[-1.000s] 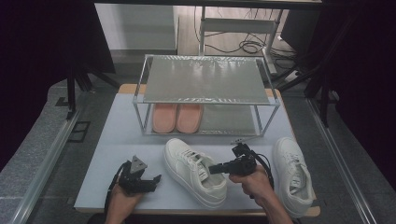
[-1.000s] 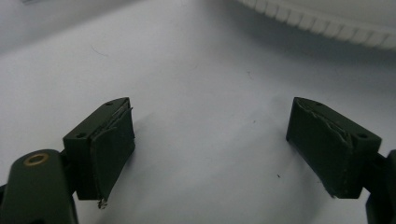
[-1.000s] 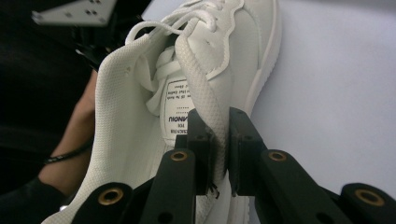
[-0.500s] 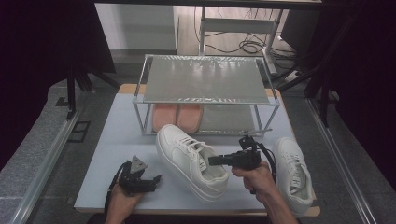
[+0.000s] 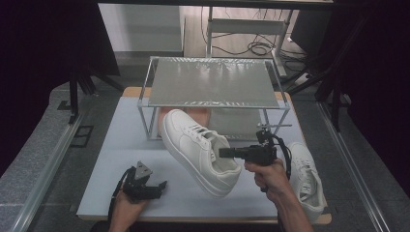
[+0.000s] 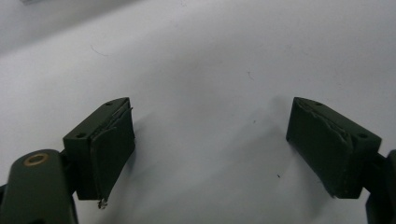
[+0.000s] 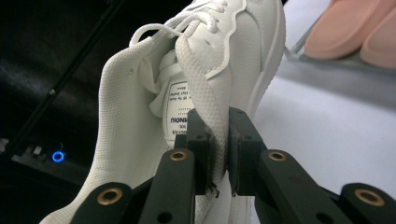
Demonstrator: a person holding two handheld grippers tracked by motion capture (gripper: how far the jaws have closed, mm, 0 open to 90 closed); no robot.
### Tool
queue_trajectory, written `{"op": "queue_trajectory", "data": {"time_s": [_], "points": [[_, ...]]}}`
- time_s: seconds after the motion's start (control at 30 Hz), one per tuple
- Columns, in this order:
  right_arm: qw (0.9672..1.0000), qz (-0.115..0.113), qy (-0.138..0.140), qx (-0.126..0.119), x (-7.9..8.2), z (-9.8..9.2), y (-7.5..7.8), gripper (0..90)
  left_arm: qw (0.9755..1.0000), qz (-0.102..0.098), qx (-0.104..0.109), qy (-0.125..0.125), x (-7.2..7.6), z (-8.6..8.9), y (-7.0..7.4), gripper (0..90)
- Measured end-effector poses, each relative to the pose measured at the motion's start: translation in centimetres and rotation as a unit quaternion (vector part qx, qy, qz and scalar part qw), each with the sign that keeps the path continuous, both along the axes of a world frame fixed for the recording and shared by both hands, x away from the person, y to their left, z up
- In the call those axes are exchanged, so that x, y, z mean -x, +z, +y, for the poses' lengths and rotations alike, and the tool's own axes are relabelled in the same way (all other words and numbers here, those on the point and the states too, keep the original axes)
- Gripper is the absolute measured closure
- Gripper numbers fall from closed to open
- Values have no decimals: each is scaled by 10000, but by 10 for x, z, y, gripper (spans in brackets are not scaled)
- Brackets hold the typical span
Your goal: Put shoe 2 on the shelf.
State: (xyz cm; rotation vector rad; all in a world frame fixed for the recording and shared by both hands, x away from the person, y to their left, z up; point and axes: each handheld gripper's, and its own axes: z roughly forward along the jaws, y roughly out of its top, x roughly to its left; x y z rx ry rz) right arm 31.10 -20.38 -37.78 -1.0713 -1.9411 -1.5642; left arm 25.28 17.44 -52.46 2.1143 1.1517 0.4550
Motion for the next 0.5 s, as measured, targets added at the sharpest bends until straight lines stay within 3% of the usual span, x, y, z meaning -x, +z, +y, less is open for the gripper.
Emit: {"op": "queue_trajectory", "data": {"time_s": [0.5], "points": [[9974,-56,-599,-385,-21,2,29,814,10000,0,19,11,0,0,0,153]]}}
